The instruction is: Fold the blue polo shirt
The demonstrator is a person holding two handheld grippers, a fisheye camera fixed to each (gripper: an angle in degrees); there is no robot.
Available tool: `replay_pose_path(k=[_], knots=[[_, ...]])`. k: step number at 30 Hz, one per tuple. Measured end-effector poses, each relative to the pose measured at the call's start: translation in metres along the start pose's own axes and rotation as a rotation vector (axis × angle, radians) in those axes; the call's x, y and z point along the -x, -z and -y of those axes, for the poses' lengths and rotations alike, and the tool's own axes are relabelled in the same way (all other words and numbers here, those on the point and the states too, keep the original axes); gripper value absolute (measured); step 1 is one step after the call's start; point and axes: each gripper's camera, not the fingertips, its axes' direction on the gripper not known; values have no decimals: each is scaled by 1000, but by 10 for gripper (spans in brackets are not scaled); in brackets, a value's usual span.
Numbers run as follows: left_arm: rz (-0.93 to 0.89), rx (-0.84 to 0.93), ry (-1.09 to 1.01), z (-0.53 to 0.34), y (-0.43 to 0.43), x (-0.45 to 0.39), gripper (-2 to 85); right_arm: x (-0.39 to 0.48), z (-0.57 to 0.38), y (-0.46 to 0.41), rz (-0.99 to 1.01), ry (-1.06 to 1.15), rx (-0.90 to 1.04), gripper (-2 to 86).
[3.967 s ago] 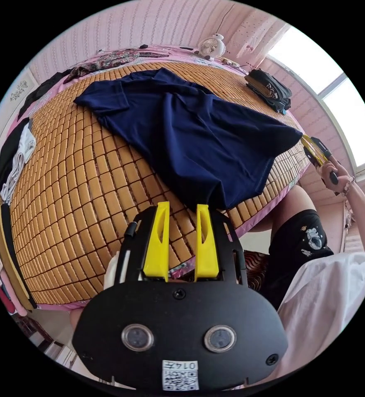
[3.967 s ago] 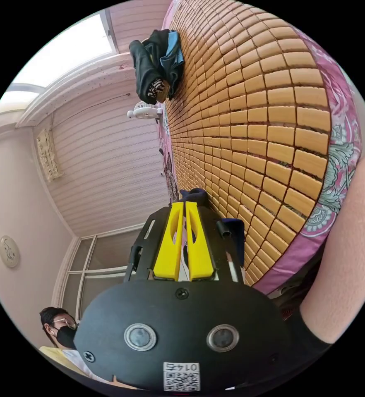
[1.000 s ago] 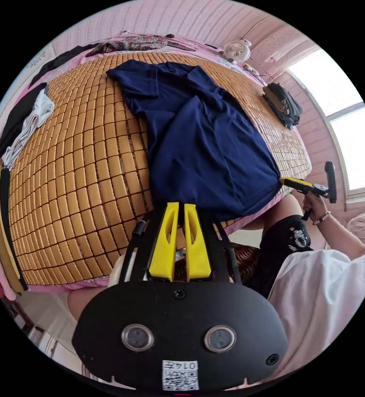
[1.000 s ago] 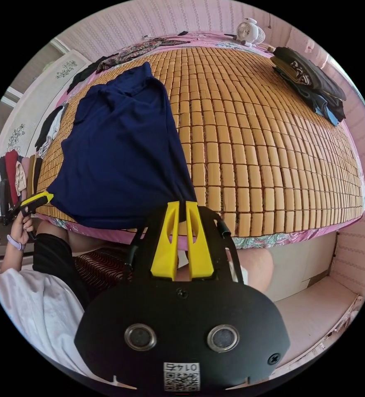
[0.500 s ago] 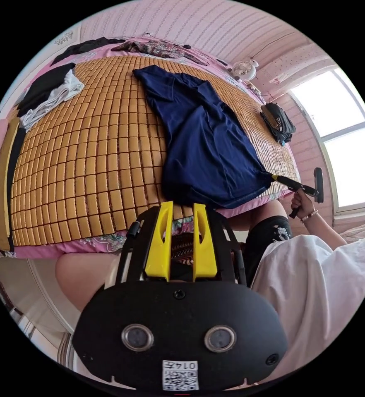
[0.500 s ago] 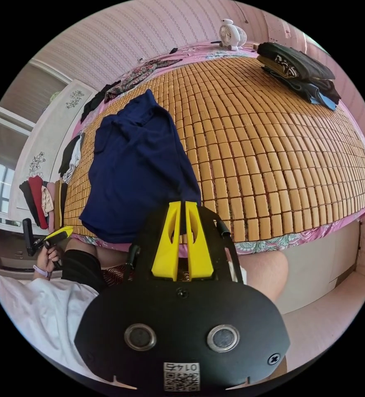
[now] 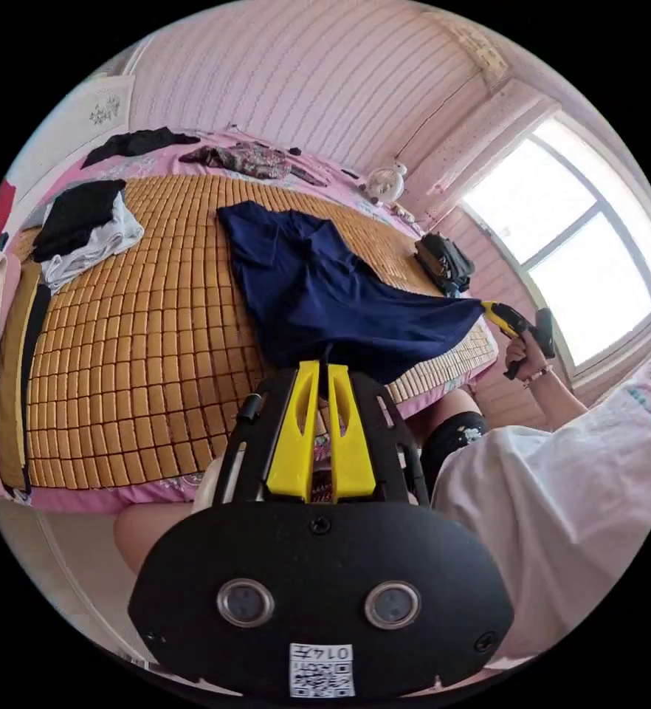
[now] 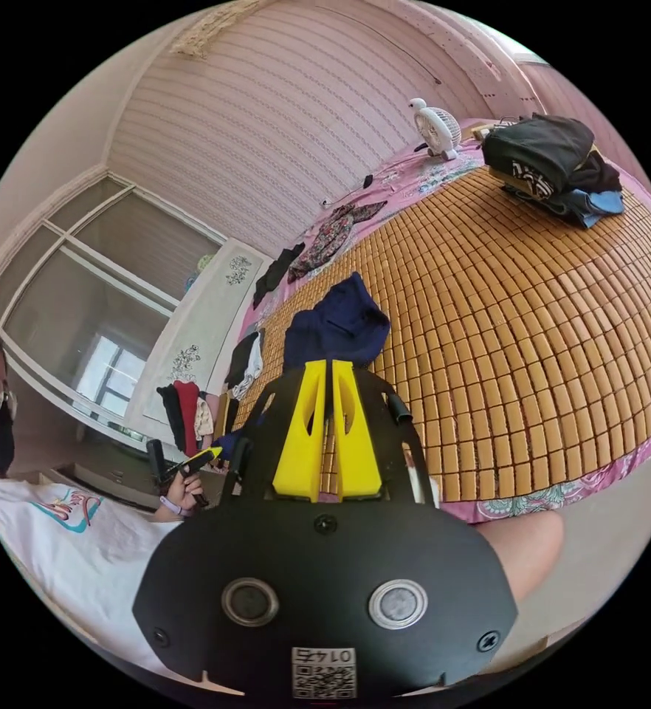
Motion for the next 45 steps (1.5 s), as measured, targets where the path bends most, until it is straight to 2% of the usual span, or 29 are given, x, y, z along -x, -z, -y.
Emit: replay_pose_path(k=[6, 9, 13, 15, 18, 21, 24, 26, 27, 29, 31, 33, 35, 36, 40, 42, 45], knots=[[22, -352, -119, 21, 127, -26, -9, 44, 27, 58, 233, 126, -150, 5], [-38, -550, -221, 38, 198, -49, -9, 89, 49, 104, 324, 268, -244, 5], [-25, -762, -399, 48, 292, -98, -9, 171, 66, 193, 478, 534, -415, 5], [0, -878, -484, 52, 347, -129, -9, 208, 66, 230, 481, 654, -488, 5], [-5, -956, -527, 65, 388, -146, -9, 252, 61, 274, 473, 785, -603, 5], [52, -884, -488, 98, 386, -143, -9, 270, 73, 277, 366, 818, -593, 5], [118, -687, -368, 148, 335, -118, -9, 260, 114, 227, 165, 737, -431, 5], [168, -554, -291, 179, 290, -97, -9, 238, 154, 161, -51, 649, -253, 5], [178, -483, -234, 199, 259, -83, -9, 230, 164, 145, -78, 611, -212, 5], [188, -428, -166, 224, 227, -69, -9, 196, 204, 98, -36, 408, -88, 5], [179, -454, -140, 246, 219, -68, -9, 185, 232, 99, 103, 280, -137, 5], [187, -591, -173, 267, 240, -85, -9, 195, 247, 124, 243, 285, -314, 5], [161, -705, -221, 274, 261, -99, -9, 217, 251, 157, 341, 432, -498, 5], [136, -729, -246, 278, 269, -105, -9, 221, 250, 162, 351, 459, -520, 5], [202, -666, -334, 271, 247, -109, -9, 209, 231, 150, 310, 548, -475, 5], [254, -553, -336, 258, 203, -90, -8, 189, 214, 128, 214, 562, -413, 5], [238, -381, -290, 233, 130, -50, -8, 134, 186, 76, 73, 467, -273, 6]])
